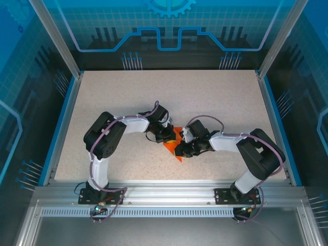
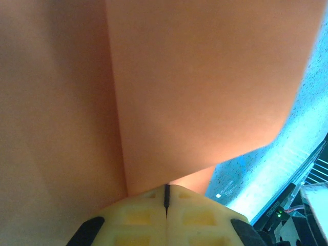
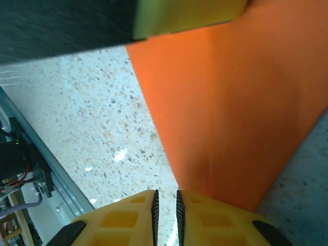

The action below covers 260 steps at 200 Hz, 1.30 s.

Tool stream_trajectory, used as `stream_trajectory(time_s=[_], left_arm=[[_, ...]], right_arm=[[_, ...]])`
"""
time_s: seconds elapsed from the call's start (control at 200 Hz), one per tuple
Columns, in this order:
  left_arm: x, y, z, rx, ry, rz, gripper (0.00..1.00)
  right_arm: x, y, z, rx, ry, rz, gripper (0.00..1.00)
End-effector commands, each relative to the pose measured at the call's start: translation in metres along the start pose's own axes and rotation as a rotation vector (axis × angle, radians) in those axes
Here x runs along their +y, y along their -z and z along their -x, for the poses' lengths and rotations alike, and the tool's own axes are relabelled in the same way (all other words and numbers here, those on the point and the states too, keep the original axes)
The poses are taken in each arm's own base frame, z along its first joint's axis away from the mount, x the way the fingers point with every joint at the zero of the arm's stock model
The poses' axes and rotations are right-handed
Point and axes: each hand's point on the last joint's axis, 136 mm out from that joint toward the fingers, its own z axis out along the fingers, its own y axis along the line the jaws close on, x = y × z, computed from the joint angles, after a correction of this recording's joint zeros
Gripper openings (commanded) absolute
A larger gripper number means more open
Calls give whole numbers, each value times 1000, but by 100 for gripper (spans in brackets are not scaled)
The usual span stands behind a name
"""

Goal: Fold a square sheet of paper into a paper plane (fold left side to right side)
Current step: Fourth fold the wing at the center of the table.

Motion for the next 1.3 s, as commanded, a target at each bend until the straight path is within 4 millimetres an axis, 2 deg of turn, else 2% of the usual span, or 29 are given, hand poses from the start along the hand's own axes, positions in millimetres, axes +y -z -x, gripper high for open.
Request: stream_trajectory(time_s=[0.0, 0.37, 0.875, 1.295], left_arm=[[42, -10, -22, 56, 81, 136, 0], [43, -10, -21, 54, 79, 144, 0], [46, -9, -19, 48, 84, 165, 0], [50, -10, -20, 50, 91, 177, 0]], right_arm=[[-9, -5, -9, 38, 0, -50, 19], [-16, -8, -22, 75, -8, -79, 19], [-22, -13, -64, 161, -43, -105, 18], [-26, -10, -81, 178, -56, -120, 16]])
